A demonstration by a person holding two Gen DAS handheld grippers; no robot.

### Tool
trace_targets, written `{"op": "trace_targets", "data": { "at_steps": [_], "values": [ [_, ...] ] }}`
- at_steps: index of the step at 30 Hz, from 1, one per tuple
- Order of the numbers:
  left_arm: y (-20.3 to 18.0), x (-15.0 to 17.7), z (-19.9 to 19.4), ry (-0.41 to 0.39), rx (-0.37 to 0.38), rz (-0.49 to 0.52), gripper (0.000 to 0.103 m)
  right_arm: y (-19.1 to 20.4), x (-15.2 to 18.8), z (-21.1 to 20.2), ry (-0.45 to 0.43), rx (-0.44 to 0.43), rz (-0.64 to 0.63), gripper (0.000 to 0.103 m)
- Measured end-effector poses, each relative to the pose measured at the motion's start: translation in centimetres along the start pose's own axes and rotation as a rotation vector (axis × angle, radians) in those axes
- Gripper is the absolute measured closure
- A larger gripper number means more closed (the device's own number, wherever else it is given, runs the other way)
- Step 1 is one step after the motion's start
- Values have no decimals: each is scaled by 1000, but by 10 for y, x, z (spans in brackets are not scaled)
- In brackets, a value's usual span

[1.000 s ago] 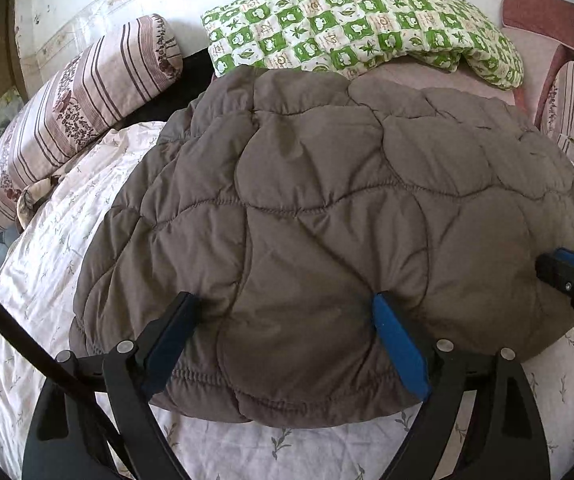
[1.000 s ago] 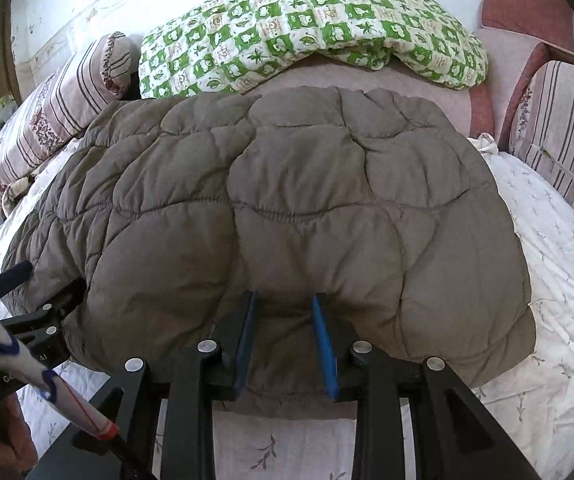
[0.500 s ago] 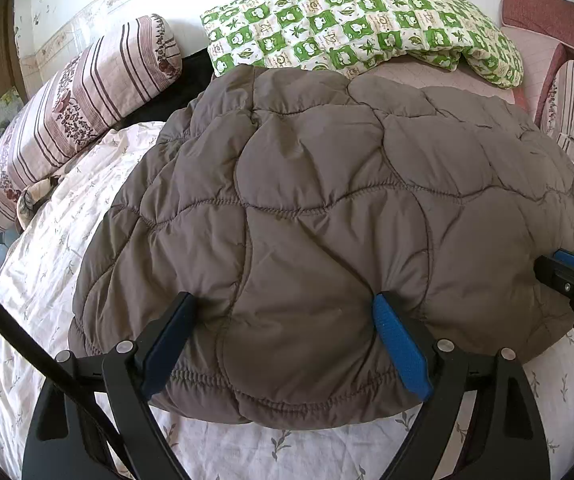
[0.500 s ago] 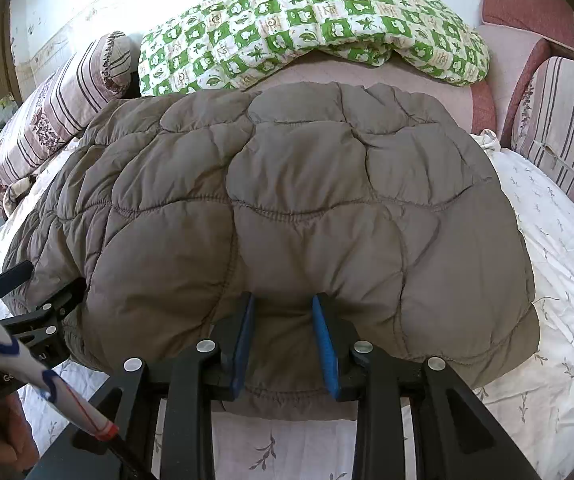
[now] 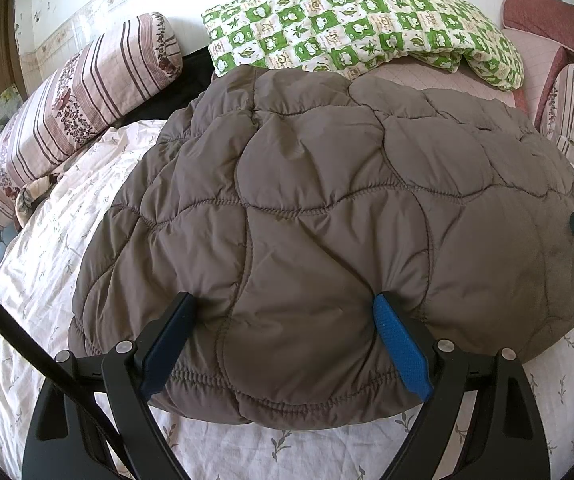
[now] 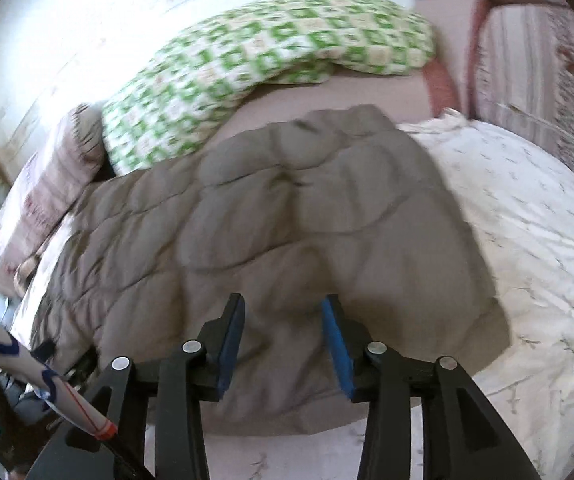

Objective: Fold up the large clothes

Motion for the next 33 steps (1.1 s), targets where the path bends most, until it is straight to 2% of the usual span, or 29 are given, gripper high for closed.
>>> {"op": "trace_targets", "data": {
  "at_steps": [3, 5, 9, 12, 16, 19, 22, 25, 29, 30, 33],
  "values": [
    [0, 0, 0, 1, -1, 0, 12, -15, 3, 13, 70, -14, 74, 58],
    [0, 0, 1, 2, -1, -1, 12, -16, 4, 17, 88, -23, 79, 58],
    [1, 0, 0, 6, 7, -10, 12, -17, -1, 9, 70, -37, 102, 57],
    [7, -3, -4, 18, 35, -42, 12, -31, -10, -4, 30, -13, 141, 57],
    [22, -6, -14, 35, 82, -115, 12, -60, -18, -21, -9, 44, 230, 45],
    [42, -5, -20, 63, 98, -186, 12, -79, -18, -22, 15, 78, 278, 45],
    [73, 1, -22, 92, 47, -250, 12, -101, -14, -24, 46, 93, 336, 44],
    [114, 14, -17, 150, 15, -362, 12, -123, -7, -23, 84, 97, 415, 43],
    [167, 39, -6, 238, 149, -622, 12, -142, 4, -24, 125, 45, 507, 39],
    [175, 45, -4, 251, 213, -690, 12, -145, 7, -23, 133, 22, 532, 39],
    [183, 59, 3, 282, 334, -814, 12, -150, 13, -21, 154, -36, 599, 37]
  ]
}}
Point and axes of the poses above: each gripper's, at about its wrist camera, not at the fingertips, and z roughly the way its jaws point, y to its left, x to its underside, the point moved 4 cm from there along z, roughly the way its jaws point, and after that the axes turned 4 degrees about x, right-handed, at the moved point
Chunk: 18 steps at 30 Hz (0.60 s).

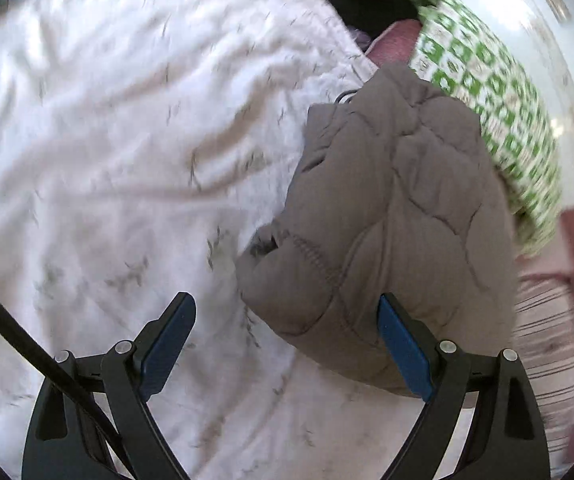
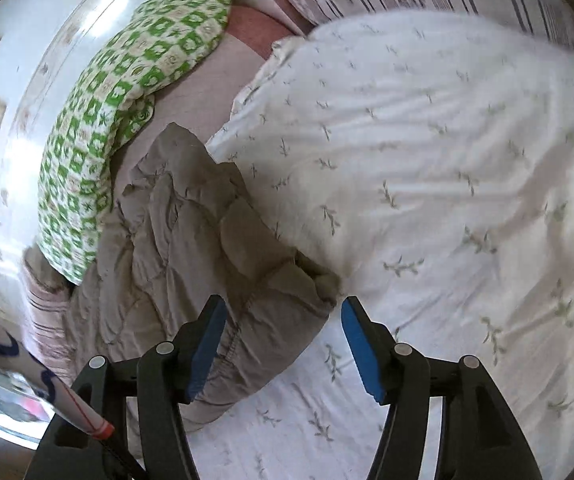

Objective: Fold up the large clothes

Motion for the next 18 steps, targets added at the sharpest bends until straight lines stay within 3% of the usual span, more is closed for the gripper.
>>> {"op": "trace_targets", "data": {
  "at_steps": [6, 10, 18],
  "values": [
    [7, 7, 13, 48, 113, -113, 12, -7, 5, 11, 66, -89, 92, 36],
    [4, 5, 17, 20, 131, -112, 12, -6, 8, 19, 90, -156, 144, 34],
    [-10, -4, 34, -5, 149, -89, 12, -5, 4, 42, 84, -172, 192, 22]
  ]
}}
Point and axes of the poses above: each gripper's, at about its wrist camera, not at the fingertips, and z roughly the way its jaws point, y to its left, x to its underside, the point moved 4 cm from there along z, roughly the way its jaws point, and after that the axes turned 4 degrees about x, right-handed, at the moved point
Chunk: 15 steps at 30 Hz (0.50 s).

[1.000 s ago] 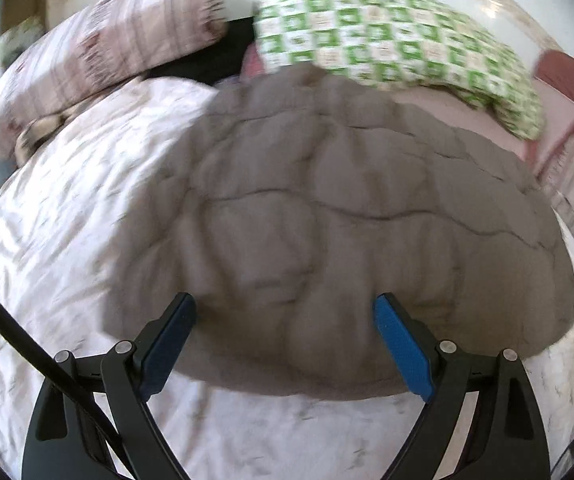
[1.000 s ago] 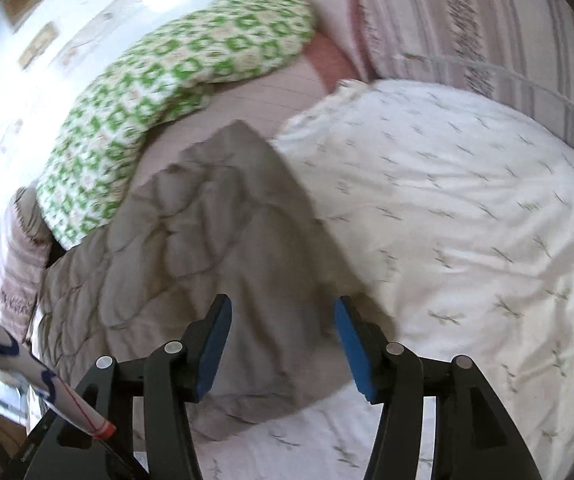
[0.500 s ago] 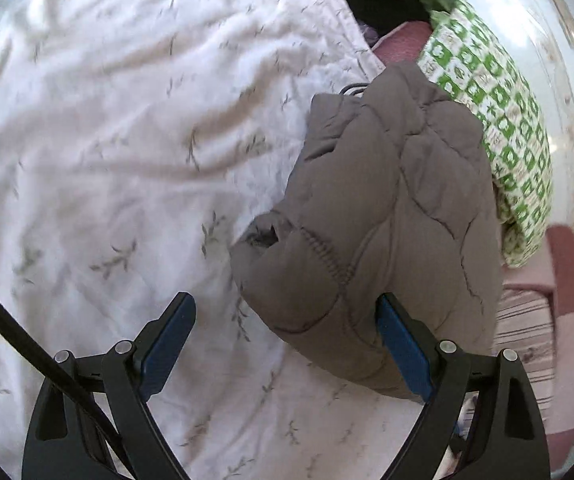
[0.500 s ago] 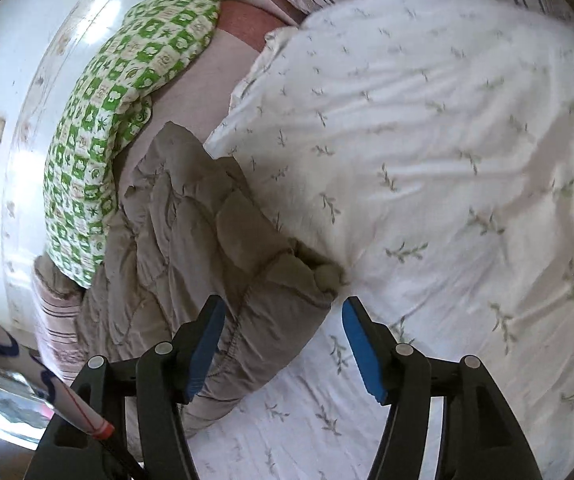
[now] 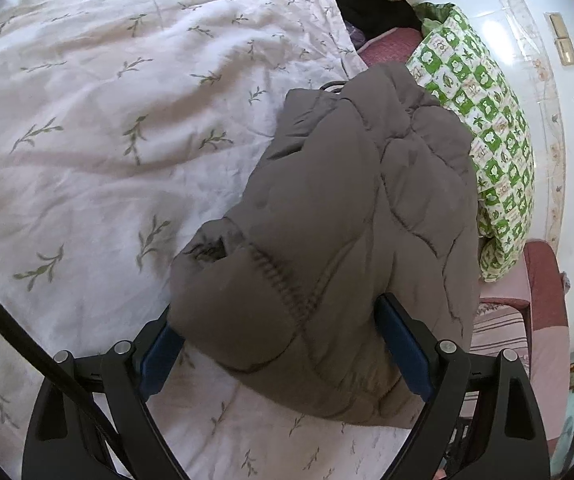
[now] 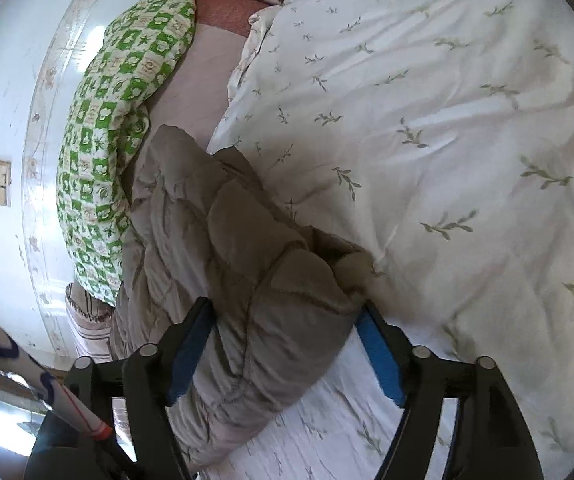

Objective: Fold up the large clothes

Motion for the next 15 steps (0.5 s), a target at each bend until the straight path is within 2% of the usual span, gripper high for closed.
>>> {"op": "trace_targets", "data": {
  "at_steps": [1, 2, 4, 5, 6, 8, 12, 15],
  "values": [
    [-2, -2, 2, -3, -2, 4, 12, 1, -1, 5, 7, 4, -6, 24],
    [-4, -3, 3, -11, -11, 20, 12, 3, -1, 8, 10, 9, -19, 36],
    [-10, -3, 4, -35, -45, 60, 30, 8, -1, 9, 0, 33, -65, 54],
    [-18, -2, 3, -52, -90, 118, 34, 15, -1, 6, -12, 47, -106, 64],
    [-26, -1, 1, -72, -130, 170, 44, 22, 1, 3, -29, 67, -157, 67],
    [-46, 4, -2, -122, -218, 296, 55, 37, 6, -3, -72, 125, -261, 72],
    [-70, 18, -1, -203, -382, 488, 60, 82, 31, -14, -231, 331, -618, 75],
    [-78, 22, -3, -234, -432, 555, 61, 98, 45, -19, -304, 407, -756, 77]
  ]
}}
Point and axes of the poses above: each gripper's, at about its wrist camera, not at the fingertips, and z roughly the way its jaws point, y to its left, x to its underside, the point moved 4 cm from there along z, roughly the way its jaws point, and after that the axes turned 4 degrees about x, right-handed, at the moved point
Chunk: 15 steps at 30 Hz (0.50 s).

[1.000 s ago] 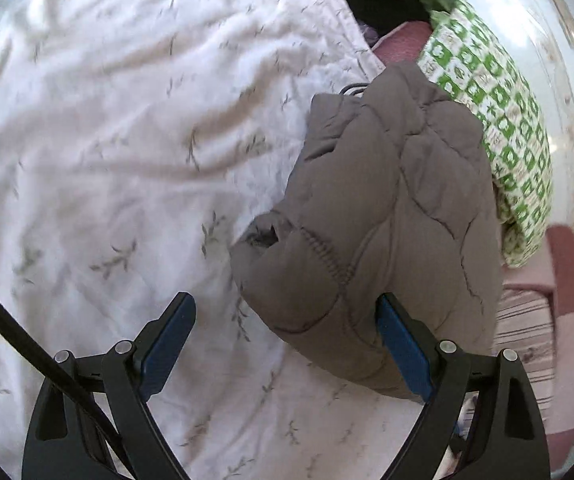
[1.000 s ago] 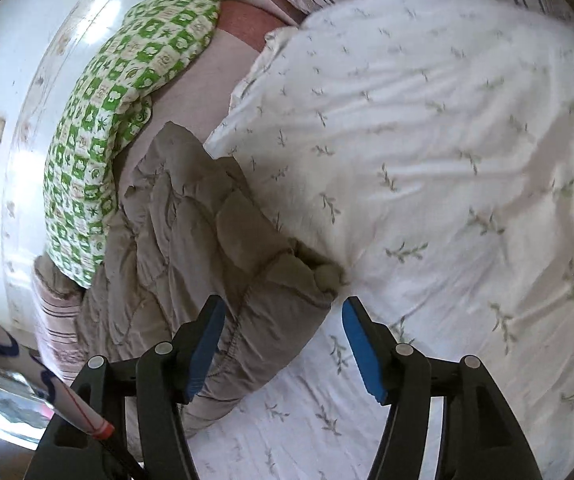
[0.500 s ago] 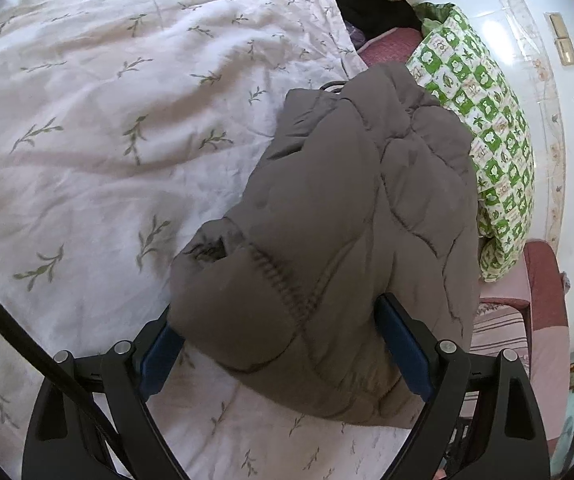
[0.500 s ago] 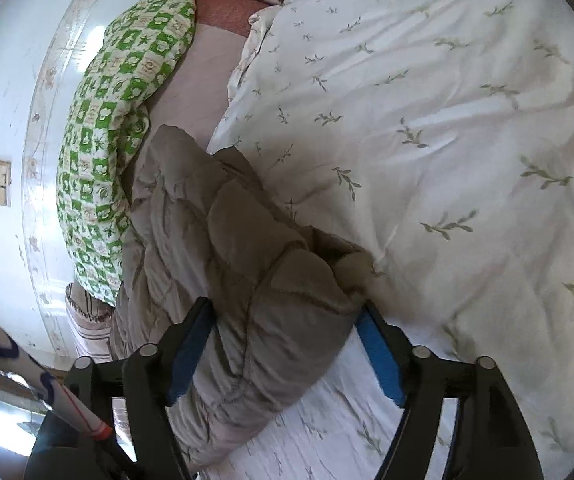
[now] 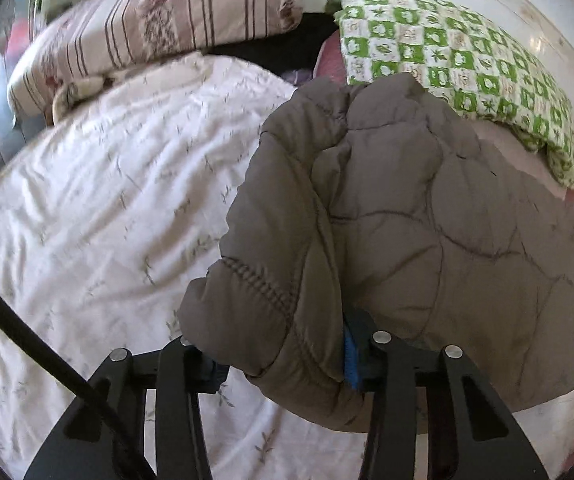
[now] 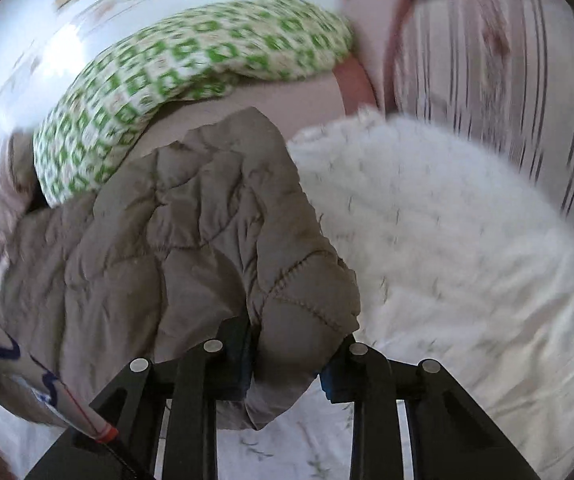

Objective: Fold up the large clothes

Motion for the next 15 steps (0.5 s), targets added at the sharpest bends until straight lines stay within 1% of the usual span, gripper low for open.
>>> {"op": "trace_targets", "data": {
  "at_steps": [4, 9, 15],
  "values": [
    [1, -6, -13, -27, 10, 12, 62, 2, -5, -14, -46, 15, -52, 78],
    [-2, -8, -40, -57, 25, 31, 63, 1, -11, -45, -90, 0, -67, 78],
    [7, 10, -91, -88, 62, 8, 63, -14, -4, -95, -116, -44, -57, 78]
  ]
}}
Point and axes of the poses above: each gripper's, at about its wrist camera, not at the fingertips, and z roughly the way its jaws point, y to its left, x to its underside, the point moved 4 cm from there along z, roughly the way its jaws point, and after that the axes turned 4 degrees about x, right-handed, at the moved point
